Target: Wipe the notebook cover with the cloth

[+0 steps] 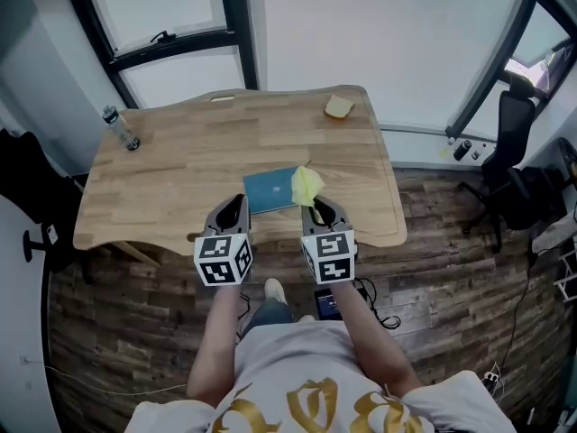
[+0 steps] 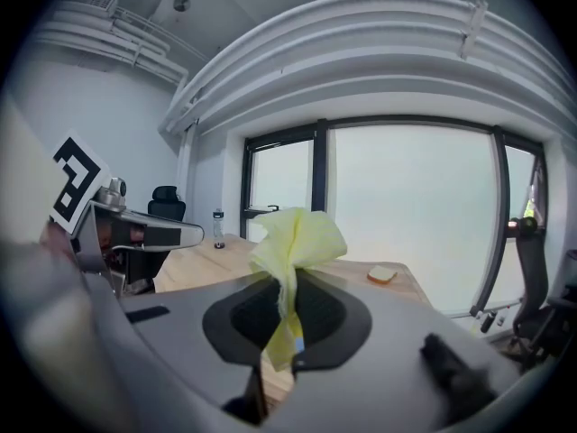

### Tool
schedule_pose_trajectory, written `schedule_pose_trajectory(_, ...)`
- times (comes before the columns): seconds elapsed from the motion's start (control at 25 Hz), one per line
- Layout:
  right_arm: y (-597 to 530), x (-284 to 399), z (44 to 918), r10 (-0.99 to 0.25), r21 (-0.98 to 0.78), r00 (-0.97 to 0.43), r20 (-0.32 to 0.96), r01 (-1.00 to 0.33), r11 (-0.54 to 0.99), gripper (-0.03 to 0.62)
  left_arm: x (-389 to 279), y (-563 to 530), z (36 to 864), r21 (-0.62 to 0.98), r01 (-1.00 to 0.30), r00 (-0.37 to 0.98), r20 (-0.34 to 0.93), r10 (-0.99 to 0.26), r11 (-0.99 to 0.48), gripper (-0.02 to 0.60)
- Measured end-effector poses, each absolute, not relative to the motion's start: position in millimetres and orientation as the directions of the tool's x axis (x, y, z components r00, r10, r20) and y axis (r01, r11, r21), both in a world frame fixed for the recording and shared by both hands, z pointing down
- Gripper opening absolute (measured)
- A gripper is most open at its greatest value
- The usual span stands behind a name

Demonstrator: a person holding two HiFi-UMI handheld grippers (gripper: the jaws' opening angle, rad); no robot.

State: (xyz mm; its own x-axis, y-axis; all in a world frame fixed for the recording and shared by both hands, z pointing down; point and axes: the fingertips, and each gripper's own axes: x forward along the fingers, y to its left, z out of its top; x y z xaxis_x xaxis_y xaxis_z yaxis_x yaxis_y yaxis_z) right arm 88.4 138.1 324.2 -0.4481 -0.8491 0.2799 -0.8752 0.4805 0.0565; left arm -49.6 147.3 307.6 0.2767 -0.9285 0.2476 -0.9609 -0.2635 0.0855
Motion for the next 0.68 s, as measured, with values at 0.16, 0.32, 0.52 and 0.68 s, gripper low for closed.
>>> schedule_pose_trajectory(0.16, 139.2, 90.3, 325.7, -0.853, 0.056, -0.441, 0.279, -0.879, 0.473, 0.038, -48.7, 145.8, 305.2, 0.068, -0.963, 0.268, 0.24, -0.933, -0.259, 0.021)
schedule_pose_trajectory(0.32, 138.9, 92.4, 327.1, -0.852, 0.051, -0.441, 0.281, -0.88, 0.472, 0.038, -43.9, 143.2, 306.1, 0.053, -0.961, 0.275, 0.247, -0.929, -0.27, 0.021)
schedule_pose_trajectory(0.52, 134.8, 97.3, 326.1, -0.858, 0.042, -0.431, 0.277, -0.887, 0.46, 0.038, -46.2, 141.6, 306.2, 0.049, -0.963, 0.269, 0.25, -0.93, -0.265, 0.021)
schedule_pose_trajectory(0.68, 133.9, 92.9, 329.1, -0.855, 0.041, -0.438, 0.279, -0.884, 0.466, 0.038, -47.1, 140.9, 306.1, 0.042, -0.964, 0.265, 0.247, -0.932, -0.262, 0.021)
